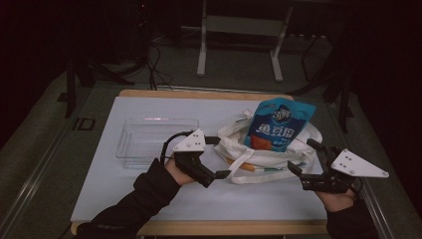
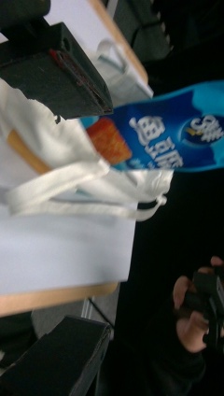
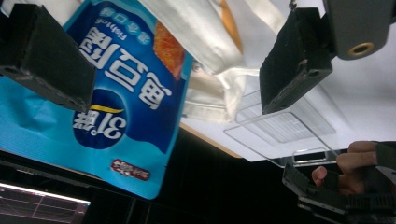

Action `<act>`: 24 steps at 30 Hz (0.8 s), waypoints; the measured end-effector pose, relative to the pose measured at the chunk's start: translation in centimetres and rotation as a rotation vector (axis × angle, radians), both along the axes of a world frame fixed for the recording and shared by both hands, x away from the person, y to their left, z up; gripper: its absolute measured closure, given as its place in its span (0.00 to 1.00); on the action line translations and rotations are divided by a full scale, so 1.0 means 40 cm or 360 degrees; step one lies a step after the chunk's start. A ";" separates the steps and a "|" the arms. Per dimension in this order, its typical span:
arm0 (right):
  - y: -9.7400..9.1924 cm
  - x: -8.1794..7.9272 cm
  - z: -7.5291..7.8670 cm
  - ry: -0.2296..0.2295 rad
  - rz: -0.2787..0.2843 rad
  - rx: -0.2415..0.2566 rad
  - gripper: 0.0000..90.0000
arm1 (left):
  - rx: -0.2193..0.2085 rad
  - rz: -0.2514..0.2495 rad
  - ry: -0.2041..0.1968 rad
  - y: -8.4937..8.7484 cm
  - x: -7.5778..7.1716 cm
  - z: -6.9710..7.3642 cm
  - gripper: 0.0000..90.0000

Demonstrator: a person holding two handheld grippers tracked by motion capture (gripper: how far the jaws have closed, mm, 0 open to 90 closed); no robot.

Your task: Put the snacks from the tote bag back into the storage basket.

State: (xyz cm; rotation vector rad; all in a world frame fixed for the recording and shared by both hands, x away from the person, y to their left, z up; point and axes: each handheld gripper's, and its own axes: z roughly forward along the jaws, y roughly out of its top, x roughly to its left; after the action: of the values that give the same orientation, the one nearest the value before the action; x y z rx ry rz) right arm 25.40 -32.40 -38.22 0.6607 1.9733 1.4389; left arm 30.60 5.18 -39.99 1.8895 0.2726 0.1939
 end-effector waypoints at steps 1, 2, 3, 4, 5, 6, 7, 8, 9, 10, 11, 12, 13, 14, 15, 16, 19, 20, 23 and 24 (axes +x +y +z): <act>-0.002 0.005 0.000 0.0000 -0.0005 -0.0001 0.12 | -0.0002 0.0013 -0.0012 -0.005 0.007 0.001 0.00; -0.004 0.010 0.000 0.0003 -0.0011 0.0000 0.12 | -0.0002 0.0022 -0.0020 -0.011 0.014 0.002 0.00; -0.006 0.016 -0.001 0.0003 -0.0023 0.0000 0.12 | 0.0002 0.0012 -0.0014 -0.018 0.023 0.003 0.00; -0.009 0.021 -0.002 0.0005 -0.0027 -0.0005 0.12 | 0.0002 0.0031 -0.0024 -0.025 0.030 0.004 0.00; -0.012 0.027 -0.003 0.0009 -0.0035 -0.0010 0.12 | 0.0007 0.0035 -0.0037 -0.032 0.038 0.004 0.00; -0.014 0.031 -0.004 0.0012 -0.0047 -0.0011 0.12 | 0.0010 0.0032 -0.0033 -0.038 0.044 0.005 0.00; -0.016 0.035 -0.005 0.0011 -0.0054 -0.0011 0.12 | 0.0010 0.0052 -0.0036 -0.046 0.055 0.005 0.00; -0.021 0.041 -0.007 0.0009 -0.0065 -0.0012 0.12 | 0.0007 0.0053 -0.0033 -0.053 0.065 0.004 0.00; -0.024 0.046 -0.009 0.0013 -0.0075 -0.0010 0.12 | 0.0009 0.0065 -0.0032 -0.061 0.075 0.004 0.00; -0.027 0.052 -0.011 0.0015 -0.0087 -0.0011 0.12 | 0.0014 0.0075 -0.0046 -0.068 0.084 0.003 0.00; -0.031 0.056 -0.014 0.0015 -0.0101 -0.0004 0.12 | 0.0015 0.0068 -0.0033 -0.076 0.095 0.001 0.00; -0.035 0.061 -0.017 0.0015 -0.0114 0.0005 0.12 | 0.0025 0.0081 -0.0034 -0.084 0.105 -0.001 0.00; -0.039 0.067 -0.021 0.0018 -0.0125 0.0007 0.12 | 0.0028 0.0084 -0.0039 -0.091 0.115 -0.003 0.00; -0.044 0.073 -0.024 0.0022 -0.0139 0.0002 0.12 | 0.0028 0.0096 -0.0028 -0.098 0.126 -0.006 0.00; -0.048 0.080 -0.027 0.0029 -0.0151 0.0004 0.12 | 0.0023 0.0106 -0.0020 -0.103 0.138 -0.009 0.00; -0.053 0.087 -0.030 0.0037 -0.0155 0.0010 0.12 | 0.0018 0.0104 -0.0011 -0.109 0.149 -0.011 0.00; -0.065 0.108 -0.040 0.0061 -0.0180 0.0021 0.12 | 0.0016 0.0127 -0.0015 -0.127 0.178 -0.016 0.00; -0.069 0.117 -0.043 0.0068 -0.0183 0.0023 0.12 | 0.0011 0.0130 0.0000 -0.134 0.188 -0.018 0.00; -0.080 0.141 -0.054 0.0108 -0.0199 0.0040 0.12 | 0.0027 0.0120 0.0024 -0.154 0.218 -0.024 0.00; -0.083 0.149 -0.057 0.0123 -0.0209 0.0045 0.12 | 0.0040 0.0116 0.0034 -0.161 0.227 -0.026 0.00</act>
State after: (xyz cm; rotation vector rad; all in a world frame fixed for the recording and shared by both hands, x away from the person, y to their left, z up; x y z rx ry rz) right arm 31.35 -35.73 -40.52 0.8538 1.9319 1.3826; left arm 39.69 -1.27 -41.04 1.9092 0.3551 0.2271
